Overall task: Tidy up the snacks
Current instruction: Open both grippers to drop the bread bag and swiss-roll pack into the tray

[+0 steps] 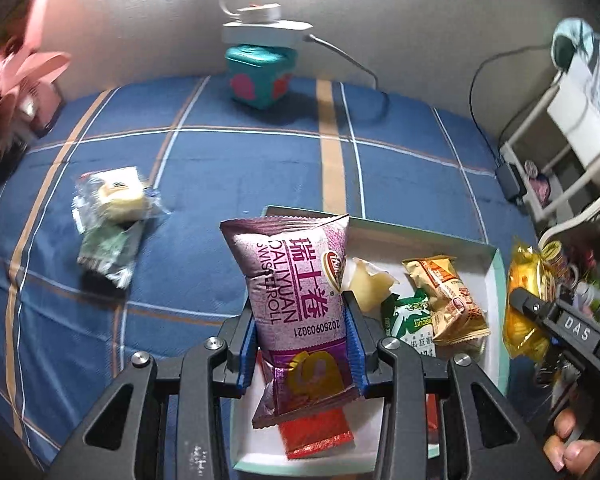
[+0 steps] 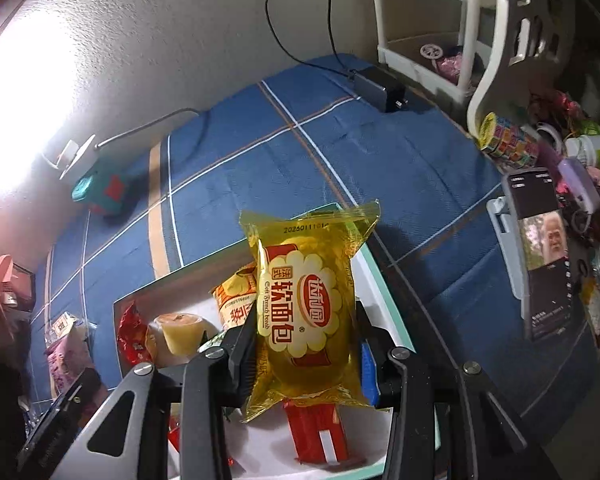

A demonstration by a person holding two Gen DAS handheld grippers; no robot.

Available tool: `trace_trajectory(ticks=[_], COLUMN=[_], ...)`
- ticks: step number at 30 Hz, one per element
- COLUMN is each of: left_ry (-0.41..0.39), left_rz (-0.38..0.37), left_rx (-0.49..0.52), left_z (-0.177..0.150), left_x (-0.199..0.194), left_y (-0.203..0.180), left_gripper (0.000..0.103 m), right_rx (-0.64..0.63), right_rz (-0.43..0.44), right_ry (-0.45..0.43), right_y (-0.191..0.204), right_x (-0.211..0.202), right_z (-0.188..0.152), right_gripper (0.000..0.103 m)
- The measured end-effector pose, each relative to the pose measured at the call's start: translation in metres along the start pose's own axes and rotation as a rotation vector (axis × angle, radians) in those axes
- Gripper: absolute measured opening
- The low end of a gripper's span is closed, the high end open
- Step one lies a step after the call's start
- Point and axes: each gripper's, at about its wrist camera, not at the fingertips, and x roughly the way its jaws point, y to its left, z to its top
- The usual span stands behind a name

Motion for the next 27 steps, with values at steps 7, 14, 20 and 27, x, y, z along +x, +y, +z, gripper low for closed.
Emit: trace_trajectory(ticks=[7,14,20,27], left_ry=[0.014,0.033,0.059,0.071], left_rz=[0.035,0.059,0.05,0.028], left_rx=[0.041,0.08,0.079,0.05], left_z=[0.004,-0.001,-0.003,-0.002], left_x=[0.021,0.032,0.038,0.033], left_y=[-0.016,-0.028,-0.03,-0.025], left_gripper=[0.04,0.04,0.046,0.059], right_rx=[0.004,0.009,0.003,-0.015], right_rz=[0.005,0.015,0.012,0.003], right_ry=[0.066,0.1,0.118,0.112], right_y=[-0.007,-0.01,-0.011,-0.008], right_x=[0.032,0.043,0.045,0.042], right_z=[0.003,0.001,-0.001,0.004], right_gripper=[0.043,0.043,0.047,0.07])
